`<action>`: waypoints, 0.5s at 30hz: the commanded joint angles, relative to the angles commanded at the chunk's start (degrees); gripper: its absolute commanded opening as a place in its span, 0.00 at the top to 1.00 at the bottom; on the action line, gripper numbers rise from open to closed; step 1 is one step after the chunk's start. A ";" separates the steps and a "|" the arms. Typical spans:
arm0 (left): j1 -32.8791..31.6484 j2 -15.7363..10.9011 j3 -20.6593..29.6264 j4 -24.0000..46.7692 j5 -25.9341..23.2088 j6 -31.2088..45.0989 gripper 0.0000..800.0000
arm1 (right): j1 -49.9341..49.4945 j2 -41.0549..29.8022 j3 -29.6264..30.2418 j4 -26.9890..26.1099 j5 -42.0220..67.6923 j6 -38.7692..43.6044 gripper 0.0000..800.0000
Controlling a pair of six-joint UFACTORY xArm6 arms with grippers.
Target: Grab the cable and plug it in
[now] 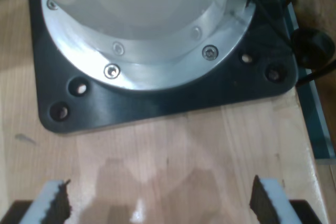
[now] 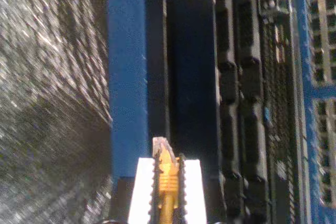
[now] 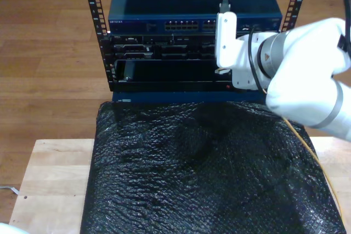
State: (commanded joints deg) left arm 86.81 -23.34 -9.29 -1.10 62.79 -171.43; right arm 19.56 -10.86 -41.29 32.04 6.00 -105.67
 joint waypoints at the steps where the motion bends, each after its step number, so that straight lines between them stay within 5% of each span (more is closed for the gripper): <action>1: -0.09 0.00 0.00 -0.09 0.00 0.00 0.00 | 0.09 0.70 0.18 -1.14 -1.41 0.00 1.00; 15: -0.09 0.00 0.00 -0.09 0.00 0.00 0.00 | 5.54 8.88 -1.14 -4.66 -16.00 0.00 1.00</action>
State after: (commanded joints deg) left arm 86.73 -23.34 -9.29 -1.19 62.79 -171.43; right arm 25.10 -1.98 -42.43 27.38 -10.00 -105.67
